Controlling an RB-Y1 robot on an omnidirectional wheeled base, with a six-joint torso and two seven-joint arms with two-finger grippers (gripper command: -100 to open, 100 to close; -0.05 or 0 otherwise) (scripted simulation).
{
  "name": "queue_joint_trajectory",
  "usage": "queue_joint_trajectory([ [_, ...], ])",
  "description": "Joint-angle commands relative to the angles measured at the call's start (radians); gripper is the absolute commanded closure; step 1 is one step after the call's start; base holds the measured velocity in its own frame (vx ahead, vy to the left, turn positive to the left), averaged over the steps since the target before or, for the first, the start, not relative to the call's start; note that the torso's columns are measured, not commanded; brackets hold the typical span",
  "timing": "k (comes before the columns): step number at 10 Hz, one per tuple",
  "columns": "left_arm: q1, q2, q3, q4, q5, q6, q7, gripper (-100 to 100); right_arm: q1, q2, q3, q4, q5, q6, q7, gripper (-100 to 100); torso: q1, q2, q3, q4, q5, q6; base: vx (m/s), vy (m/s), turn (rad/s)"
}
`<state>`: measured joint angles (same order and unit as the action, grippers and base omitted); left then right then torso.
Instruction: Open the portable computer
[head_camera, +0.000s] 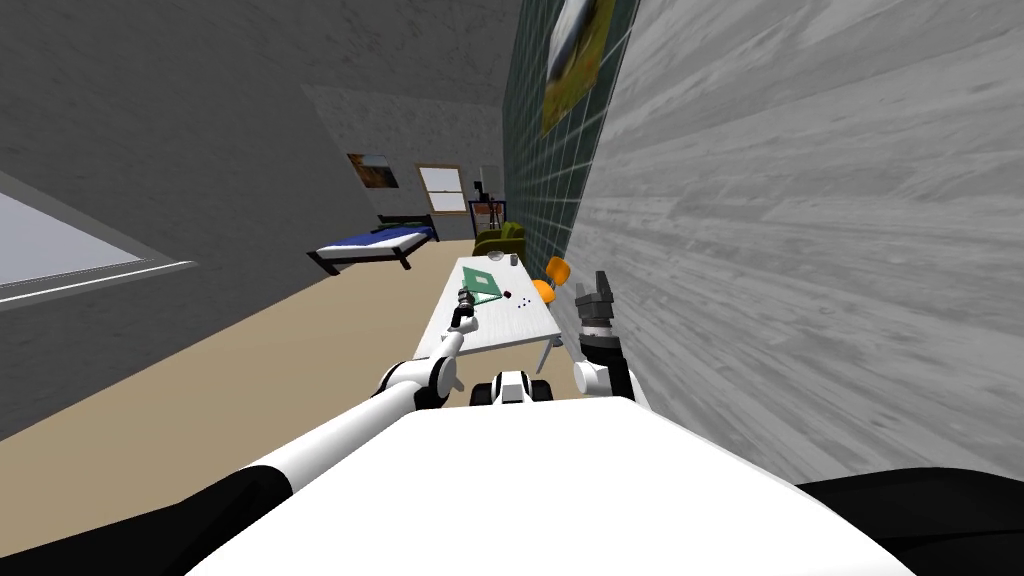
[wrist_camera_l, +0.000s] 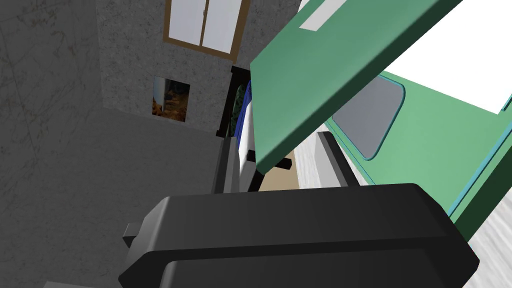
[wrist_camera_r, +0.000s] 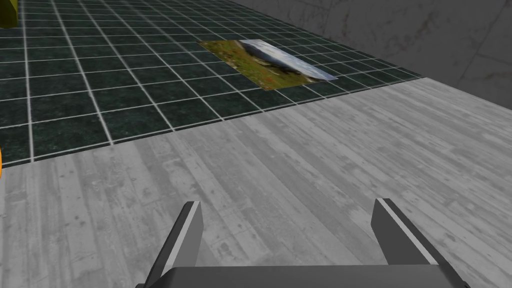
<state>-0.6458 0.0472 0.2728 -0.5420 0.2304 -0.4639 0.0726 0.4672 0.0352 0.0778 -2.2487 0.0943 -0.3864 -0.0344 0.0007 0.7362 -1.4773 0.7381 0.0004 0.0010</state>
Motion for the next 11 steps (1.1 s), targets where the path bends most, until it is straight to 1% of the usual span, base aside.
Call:
queue_joint_trajectory([
  [1, -0.037, 0.012, 0.008, -0.002, 0.004, 0.041, -0.005, -100, 0.000, 0.000, 0.000, 0.000, 0.000, 0.000, 0.000, 0, -0.004, 0.004, 0.003, 0.001, -0.002, -0.001, -0.043, -0.029, 0.052],
  [2, -0.037, 0.012, 0.008, -0.002, 0.004, 0.041, -0.005, -100, 0.000, 0.000, 0.000, 0.000, 0.000, 0.000, 0.000, 0, -0.006, 0.005, 0.004, 0.001, -0.002, -0.001, -0.029, -0.034, 0.004],
  [5, -0.100, 0.031, 0.021, -0.006, 0.011, 0.110, -0.015, -100, 0.000, 0.000, 0.000, 0.000, 0.000, 0.000, 0.000, 0, -0.001, 0.005, 0.003, 0.003, -0.001, -0.001, -0.041, -0.028, 0.039],
  [6, -0.112, 0.035, 0.024, -0.007, 0.013, 0.123, -0.016, -100, 0.000, 0.000, 0.000, 0.000, 0.000, 0.000, 0.000, 0, -0.001, 0.006, 0.004, 0.003, -0.001, -0.002, -0.049, -0.031, 0.038],
  [7, -0.101, 0.032, 0.023, -0.007, 0.012, 0.117, -0.016, -100, 0.000, 0.000, 0.000, 0.000, 0.000, 0.000, 0.000, 0, -0.001, 0.006, 0.004, 0.003, -0.001, -0.001, -0.017, -0.012, 0.006],
  [8, -0.103, 0.034, 0.024, -0.008, 0.012, 0.123, -0.016, 0, 0.000, 0.000, 0.000, 0.000, 0.000, 0.000, 0.000, 0, -0.001, 0.004, 0.003, 0.002, -0.001, -0.001, 0.000, 0.000, 0.000],
  [11, -0.098, 0.032, 0.023, -0.004, 0.012, 0.126, -0.017, 0, 0.000, 0.000, 0.000, 0.000, 0.000, 0.000, 0.000, 0, -0.001, 0.003, 0.002, 0.002, -0.001, -0.001, 0.000, 0.000, 0.000],
])
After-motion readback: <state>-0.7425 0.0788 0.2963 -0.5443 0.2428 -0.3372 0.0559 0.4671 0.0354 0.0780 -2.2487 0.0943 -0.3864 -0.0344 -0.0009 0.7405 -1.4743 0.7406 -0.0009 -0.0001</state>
